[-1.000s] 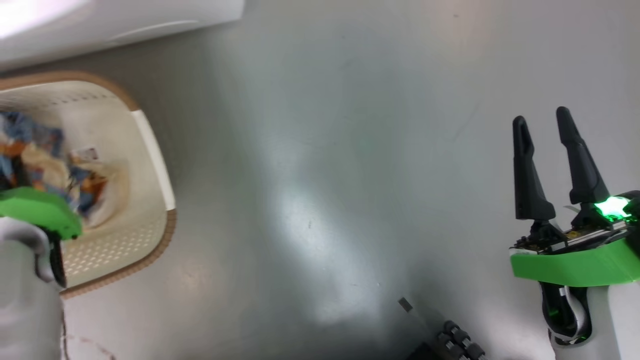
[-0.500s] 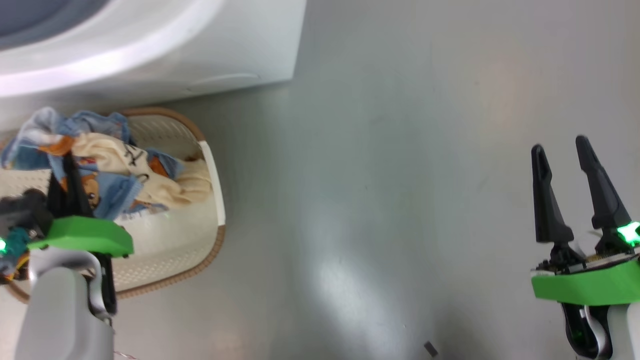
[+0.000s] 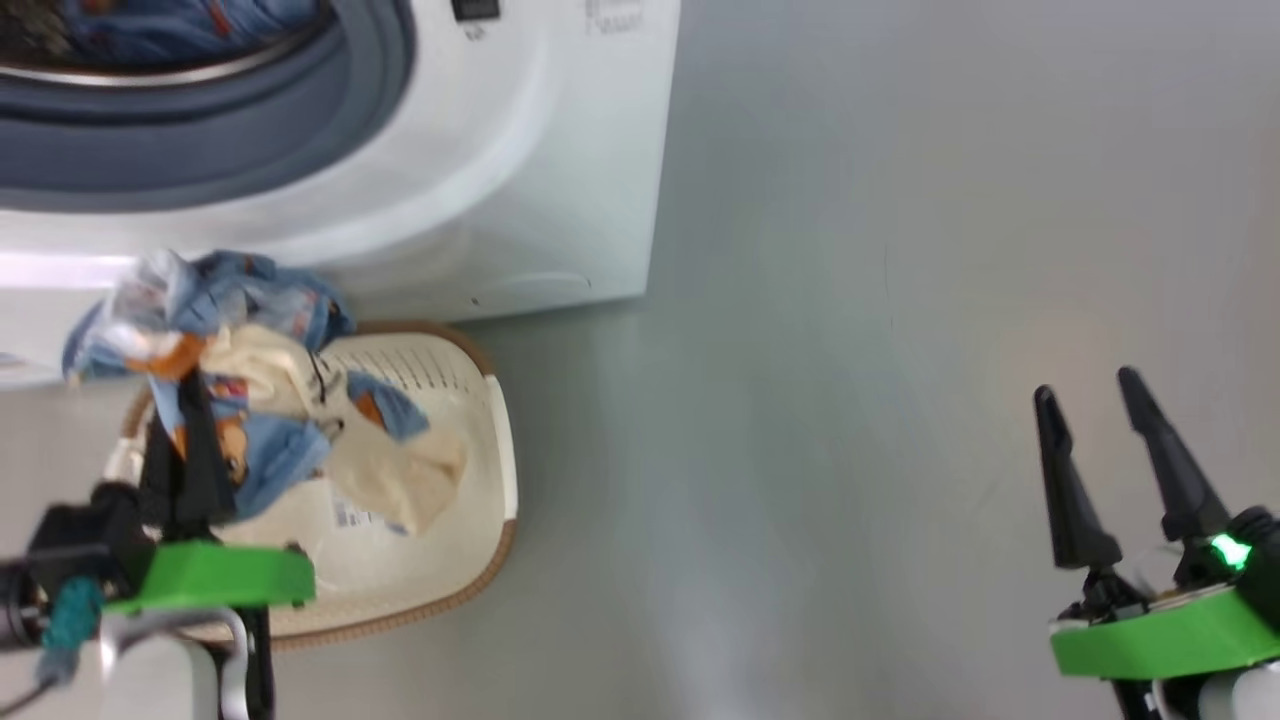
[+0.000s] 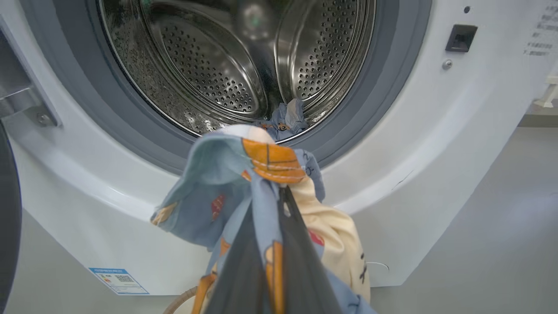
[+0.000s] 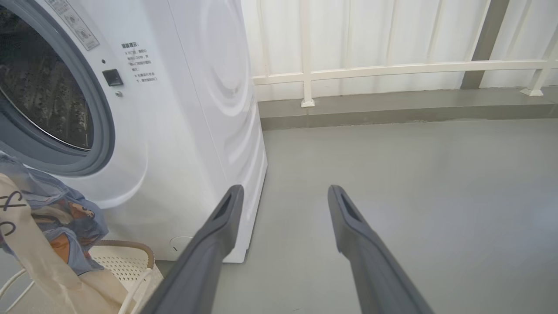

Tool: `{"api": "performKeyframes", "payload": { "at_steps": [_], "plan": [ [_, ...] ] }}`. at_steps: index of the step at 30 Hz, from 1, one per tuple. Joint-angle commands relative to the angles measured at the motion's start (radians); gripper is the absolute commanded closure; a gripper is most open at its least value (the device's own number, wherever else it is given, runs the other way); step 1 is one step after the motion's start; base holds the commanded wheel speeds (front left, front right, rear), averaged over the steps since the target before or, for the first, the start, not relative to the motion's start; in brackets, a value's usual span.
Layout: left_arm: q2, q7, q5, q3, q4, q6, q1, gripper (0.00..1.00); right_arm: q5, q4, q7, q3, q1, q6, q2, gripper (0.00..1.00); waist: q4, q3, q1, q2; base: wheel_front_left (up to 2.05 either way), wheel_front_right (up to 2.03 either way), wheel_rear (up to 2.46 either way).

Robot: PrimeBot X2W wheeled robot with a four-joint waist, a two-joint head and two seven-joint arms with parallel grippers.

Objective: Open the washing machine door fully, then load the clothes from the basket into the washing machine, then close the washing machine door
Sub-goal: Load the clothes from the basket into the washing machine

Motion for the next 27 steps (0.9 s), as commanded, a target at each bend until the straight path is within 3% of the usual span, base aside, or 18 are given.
{"api": "performKeyframes", "payload": {
  "at_steps": [1, 9, 27],
  "plan": [
    [0.013, -0.009, 0.014, 0.021, -0.058, -0.011, 0.048, 1.00, -0.010, -0.015, -0.005, 0.031, 0.031, 0.009, -0.012, 0.00, 0.030, -0.109, 0.0002, 0.0000, 0.00, 0.00, 0.00],
    [0.005, -0.009, 0.024, -0.019, -0.164, -0.011, 0.201, 1.00, -0.031, 0.019, -0.005, 0.057, 0.086, 0.009, -0.006, 0.00, 0.036, -0.242, 0.0002, 0.0000, 0.00, 0.00, 0.00],
    [0.003, -0.009, 0.030, -0.072, -0.213, -0.001, 0.422, 1.00, -0.056, 0.044, -0.005, 0.082, 0.199, 0.009, 0.011, 0.00, 0.028, -0.437, 0.0002, 0.0000, 0.00, 0.00, 0.00]
  ]
}}
